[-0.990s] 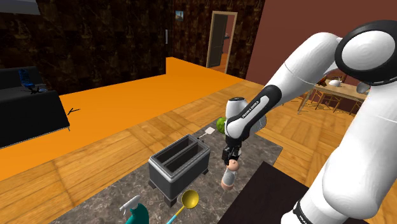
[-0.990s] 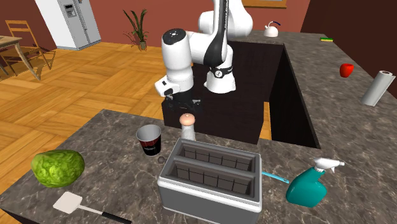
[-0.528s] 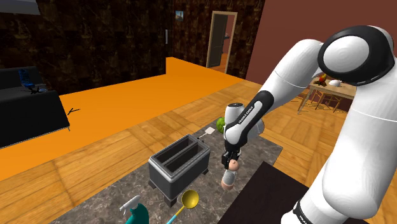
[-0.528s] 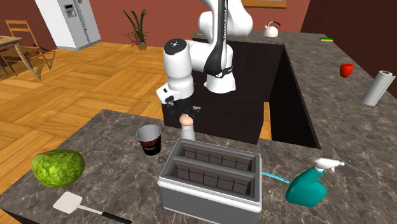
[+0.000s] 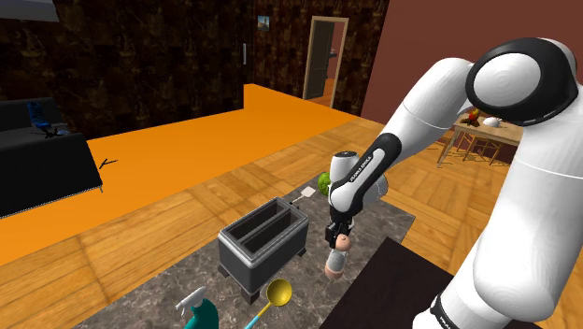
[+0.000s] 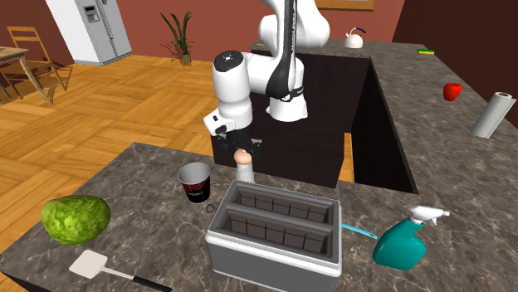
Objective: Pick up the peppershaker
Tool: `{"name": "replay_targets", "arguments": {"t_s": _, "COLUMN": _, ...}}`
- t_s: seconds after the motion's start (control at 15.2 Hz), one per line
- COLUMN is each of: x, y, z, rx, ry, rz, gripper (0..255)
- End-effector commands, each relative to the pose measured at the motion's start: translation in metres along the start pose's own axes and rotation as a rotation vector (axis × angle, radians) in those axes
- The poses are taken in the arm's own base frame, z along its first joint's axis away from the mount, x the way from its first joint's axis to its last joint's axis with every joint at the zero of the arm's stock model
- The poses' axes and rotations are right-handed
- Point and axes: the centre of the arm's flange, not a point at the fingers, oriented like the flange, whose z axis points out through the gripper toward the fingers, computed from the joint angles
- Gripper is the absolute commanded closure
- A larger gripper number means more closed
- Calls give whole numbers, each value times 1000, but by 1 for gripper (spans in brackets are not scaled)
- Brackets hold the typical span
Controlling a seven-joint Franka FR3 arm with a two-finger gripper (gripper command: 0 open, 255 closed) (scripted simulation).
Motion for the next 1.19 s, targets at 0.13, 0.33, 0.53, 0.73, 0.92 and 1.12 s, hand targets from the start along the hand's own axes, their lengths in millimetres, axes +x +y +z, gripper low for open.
{"name": "replay_targets", "arguments": {"t_s": 0.13, "x": -2, "y": -1, "z": -10, "rx": 0, "ry": -3, "rz": 0, "gripper": 255}}
{"name": "replay_targets", "arguments": {"t_s": 0.33, "x": -4, "y": -1, "z": -25, "rx": 0, "ry": -3, "rz": 0, "gripper": 255}}
{"name": "replay_targets", "arguments": {"t_s": 0.53, "x": -7, "y": -1, "z": -41, "rx": 0, "ry": -3, "rz": 0, "gripper": 255}}
{"name": "replay_targets", "arguments": {"t_s": 0.73, "x": -9, "y": -1, "z": -57, "rx": 0, "ry": -3, "rz": 0, "gripper": 255}}
{"name": "replay_targets", "arguments": {"t_s": 0.92, "x": -12, "y": -1, "z": -72, "rx": 0, "ry": -3, "rz": 0, "gripper": 255}}
{"name": "replay_targets", "arguments": {"t_s": 1.12, "x": -12, "y": -1, "z": -78, "rx": 0, "ry": -3, "rz": 0, "gripper": 255}}
